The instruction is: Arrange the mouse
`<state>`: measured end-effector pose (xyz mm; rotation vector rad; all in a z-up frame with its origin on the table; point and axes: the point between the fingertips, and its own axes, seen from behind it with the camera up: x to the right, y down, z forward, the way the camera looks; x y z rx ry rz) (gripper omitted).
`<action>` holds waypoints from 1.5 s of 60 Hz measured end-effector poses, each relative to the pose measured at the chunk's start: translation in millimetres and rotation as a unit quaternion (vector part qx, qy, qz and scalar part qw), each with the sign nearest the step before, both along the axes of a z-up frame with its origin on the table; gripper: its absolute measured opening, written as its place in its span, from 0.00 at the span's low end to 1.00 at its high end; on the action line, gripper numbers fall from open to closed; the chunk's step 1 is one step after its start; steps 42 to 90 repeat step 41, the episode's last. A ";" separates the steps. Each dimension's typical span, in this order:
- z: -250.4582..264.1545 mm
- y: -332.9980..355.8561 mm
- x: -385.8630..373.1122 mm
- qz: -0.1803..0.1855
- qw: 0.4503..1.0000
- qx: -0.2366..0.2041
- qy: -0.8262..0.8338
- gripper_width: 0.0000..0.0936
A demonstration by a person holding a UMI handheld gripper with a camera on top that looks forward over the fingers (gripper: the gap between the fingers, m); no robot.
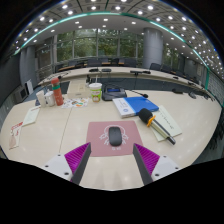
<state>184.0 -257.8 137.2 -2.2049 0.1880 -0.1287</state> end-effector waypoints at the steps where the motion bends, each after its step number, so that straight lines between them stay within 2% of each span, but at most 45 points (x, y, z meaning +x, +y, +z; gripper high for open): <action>1: 6.3 -8.2 -2.9 0.000 1.000 0.002 -0.001 0.91; 16: 72.6 -139.1 -41.2 -0.007 1.000 0.018 -0.025 0.92; 31: 106.0 -208.7 -57.6 0.001 0.998 0.039 -0.042 0.92; 40: 114.5 -222.7 -65.1 0.008 0.998 0.051 -0.041 0.92; 90: 114.8 -223.4 -66.0 0.010 0.998 0.051 -0.039 0.92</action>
